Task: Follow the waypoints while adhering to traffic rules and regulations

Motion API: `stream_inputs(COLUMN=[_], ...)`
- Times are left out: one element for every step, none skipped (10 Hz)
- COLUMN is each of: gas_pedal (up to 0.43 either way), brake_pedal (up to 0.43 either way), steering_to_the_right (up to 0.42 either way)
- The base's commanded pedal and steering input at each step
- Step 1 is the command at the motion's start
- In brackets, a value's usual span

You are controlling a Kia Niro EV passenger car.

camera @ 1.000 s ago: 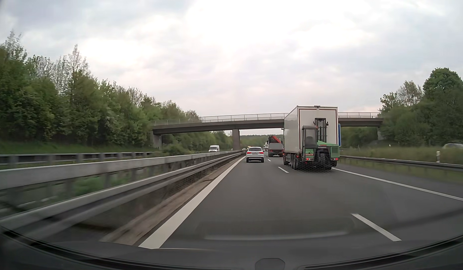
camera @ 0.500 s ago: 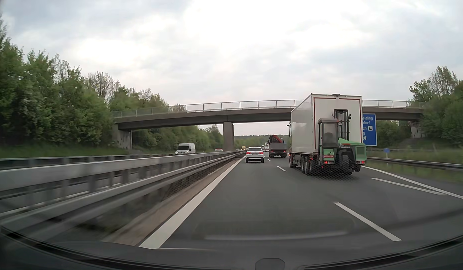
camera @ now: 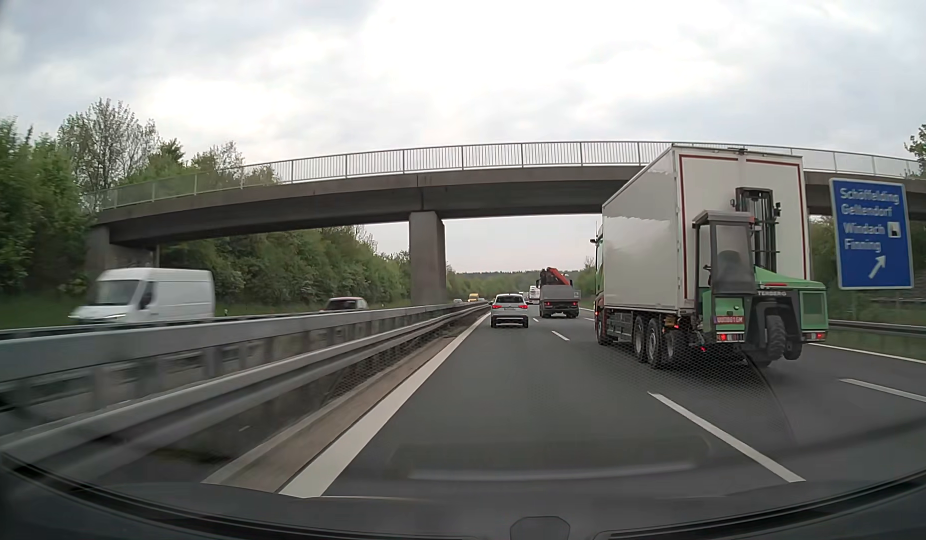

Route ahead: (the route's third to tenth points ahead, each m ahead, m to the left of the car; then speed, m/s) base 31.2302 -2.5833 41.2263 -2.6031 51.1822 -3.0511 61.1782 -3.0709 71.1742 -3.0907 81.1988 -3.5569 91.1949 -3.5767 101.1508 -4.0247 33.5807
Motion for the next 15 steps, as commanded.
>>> stream_inputs(gas_pedal=[0.209, 0.177, 0.138, 0.098, 0.047, 0.000, 0.000, 0.000, 0.000, 0.000, 0.000, 0.000, 0.000, 0.000, 0.000], brake_pedal=[0.000, 0.000, 0.000, 0.000, 0.000, 0.000, 0.000, 0.000, 0.000, 0.000, 0.000, 0.000, 0.000, 0.000, 0.000], steering_to_the_right=[0.003, 0.003, 0.003, 0.003, 0.003, 0.003, 0.003, 0.003, 0.003, 0.003, 0.003, 0.003, 0.003, 0.003, 0.003])
